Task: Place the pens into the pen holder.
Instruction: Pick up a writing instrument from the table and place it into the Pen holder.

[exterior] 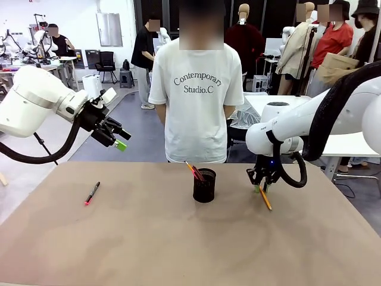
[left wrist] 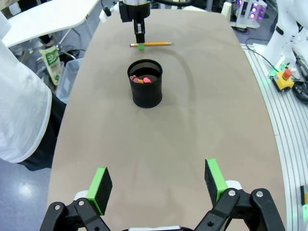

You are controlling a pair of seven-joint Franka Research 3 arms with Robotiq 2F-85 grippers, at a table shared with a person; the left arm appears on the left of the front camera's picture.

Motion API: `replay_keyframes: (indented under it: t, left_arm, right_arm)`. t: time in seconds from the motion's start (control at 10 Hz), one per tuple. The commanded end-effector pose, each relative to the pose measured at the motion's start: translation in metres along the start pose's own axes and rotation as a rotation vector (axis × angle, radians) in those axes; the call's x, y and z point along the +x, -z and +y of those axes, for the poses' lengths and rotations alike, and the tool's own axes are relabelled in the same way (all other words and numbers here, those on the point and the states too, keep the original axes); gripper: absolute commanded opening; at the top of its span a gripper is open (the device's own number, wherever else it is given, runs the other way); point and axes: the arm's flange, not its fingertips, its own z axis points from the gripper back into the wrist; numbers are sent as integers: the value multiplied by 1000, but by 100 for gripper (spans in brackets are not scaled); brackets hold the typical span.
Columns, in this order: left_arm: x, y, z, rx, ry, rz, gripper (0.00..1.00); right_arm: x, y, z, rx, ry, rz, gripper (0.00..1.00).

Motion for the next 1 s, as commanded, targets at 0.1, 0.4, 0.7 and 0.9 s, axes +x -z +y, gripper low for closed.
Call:
replay_keyframes:
  t: [0.1,0.4,0.7,0.9]
  left_arm:
    - [1,-1,0,5,-3,-7,100]
    - [1,-1,0,5,-3,-7,100]
    - [1,-1,0,5,-3,-7,100]
    - [1,-1,0,5,-3,-7,100]
  right_arm:
    - [2,7,0,8,-13,7,0]
    - [1,4,-1,55,-45,3,0]
    - [1,-28,-19,378,-114,-119,0]
    - [-3,-53,-31,532,-201,-214,0]
